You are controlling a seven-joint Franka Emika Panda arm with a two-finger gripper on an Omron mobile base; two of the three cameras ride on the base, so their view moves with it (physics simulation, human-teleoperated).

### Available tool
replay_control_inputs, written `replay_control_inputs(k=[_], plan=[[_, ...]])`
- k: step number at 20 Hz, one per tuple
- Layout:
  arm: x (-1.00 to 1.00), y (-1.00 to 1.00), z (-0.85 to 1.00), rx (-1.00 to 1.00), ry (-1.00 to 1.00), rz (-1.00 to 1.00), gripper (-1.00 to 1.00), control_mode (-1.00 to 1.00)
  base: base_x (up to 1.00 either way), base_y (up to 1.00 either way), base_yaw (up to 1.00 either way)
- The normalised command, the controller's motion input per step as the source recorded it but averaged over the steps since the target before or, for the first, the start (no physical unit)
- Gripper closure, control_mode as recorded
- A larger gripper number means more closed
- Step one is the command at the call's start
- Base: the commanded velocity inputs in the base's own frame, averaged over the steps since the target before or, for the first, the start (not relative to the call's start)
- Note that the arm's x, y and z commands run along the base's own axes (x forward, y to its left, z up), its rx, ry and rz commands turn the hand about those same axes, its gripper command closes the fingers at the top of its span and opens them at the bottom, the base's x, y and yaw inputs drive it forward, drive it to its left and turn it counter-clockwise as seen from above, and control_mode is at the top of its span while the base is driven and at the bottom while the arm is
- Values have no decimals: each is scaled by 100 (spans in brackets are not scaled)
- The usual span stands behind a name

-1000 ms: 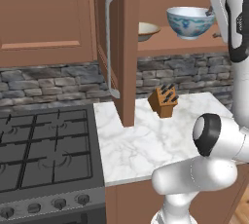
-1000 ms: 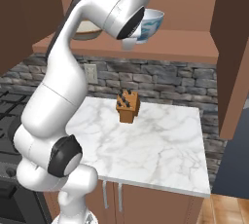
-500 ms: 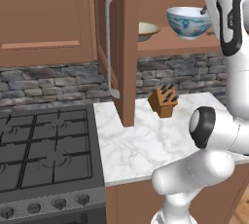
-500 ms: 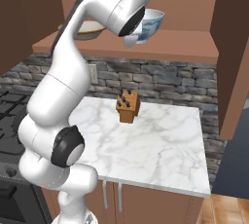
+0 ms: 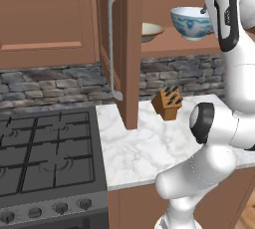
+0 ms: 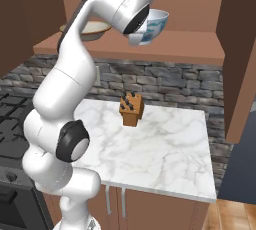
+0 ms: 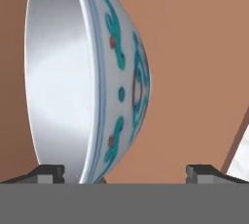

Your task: Pick up the bowls from the cabinet and place each bowl in front of a stool on the dining counter.

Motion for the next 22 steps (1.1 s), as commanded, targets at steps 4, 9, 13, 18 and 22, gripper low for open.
replay_control_inputs(k=[4,9,13,18,22], plan=[[35,-3,0,0,0,0,-100,-100,0,0,0],[29,-7,0,0,1,0,-100,-100,0,0,0],[2,-1,-14,0,3,0,-100,-100,0,0,0],[0,-1,-9,0,2,0,-100,-100,0,0,0],[0,0,0,0,0,0,-100,-100,0,0,0]])
